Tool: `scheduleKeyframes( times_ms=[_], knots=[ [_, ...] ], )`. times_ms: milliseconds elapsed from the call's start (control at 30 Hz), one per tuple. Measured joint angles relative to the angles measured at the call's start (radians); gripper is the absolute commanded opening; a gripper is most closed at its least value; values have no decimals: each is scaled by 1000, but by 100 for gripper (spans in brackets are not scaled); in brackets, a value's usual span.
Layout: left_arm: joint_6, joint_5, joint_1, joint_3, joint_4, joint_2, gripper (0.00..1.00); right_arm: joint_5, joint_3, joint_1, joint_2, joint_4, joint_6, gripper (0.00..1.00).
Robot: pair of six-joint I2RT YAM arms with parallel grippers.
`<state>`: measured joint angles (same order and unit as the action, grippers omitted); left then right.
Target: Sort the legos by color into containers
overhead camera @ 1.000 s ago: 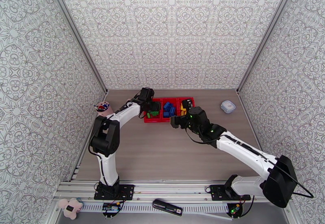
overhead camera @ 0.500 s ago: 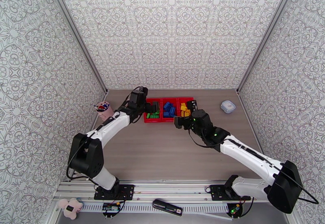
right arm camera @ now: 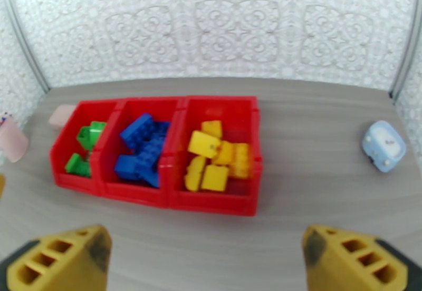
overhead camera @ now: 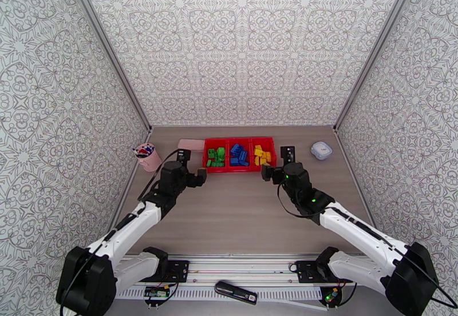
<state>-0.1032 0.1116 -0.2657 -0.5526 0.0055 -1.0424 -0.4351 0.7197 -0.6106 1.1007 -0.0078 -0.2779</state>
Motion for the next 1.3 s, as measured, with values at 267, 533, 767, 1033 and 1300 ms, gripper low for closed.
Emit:
scheduleKeyframes(
  times_ms=[267,533,767,1033,1300],
  knots=[
    [37,5,119,138,113,100,100,-32,-95,129,56,199,113,100],
    [123,-58,240,235,319,40,100,8,-144,284,215,395,239,100],
    [138,-58,285,265,513,-100,100,48,-137,389,278,456,290,100],
    [113,-93,383,283,703,-210,100,90,-200,491,329,586,289,100],
    [53,-153,420,283,850,-331,100,200,-334,559,402,764,255,100]
  ],
)
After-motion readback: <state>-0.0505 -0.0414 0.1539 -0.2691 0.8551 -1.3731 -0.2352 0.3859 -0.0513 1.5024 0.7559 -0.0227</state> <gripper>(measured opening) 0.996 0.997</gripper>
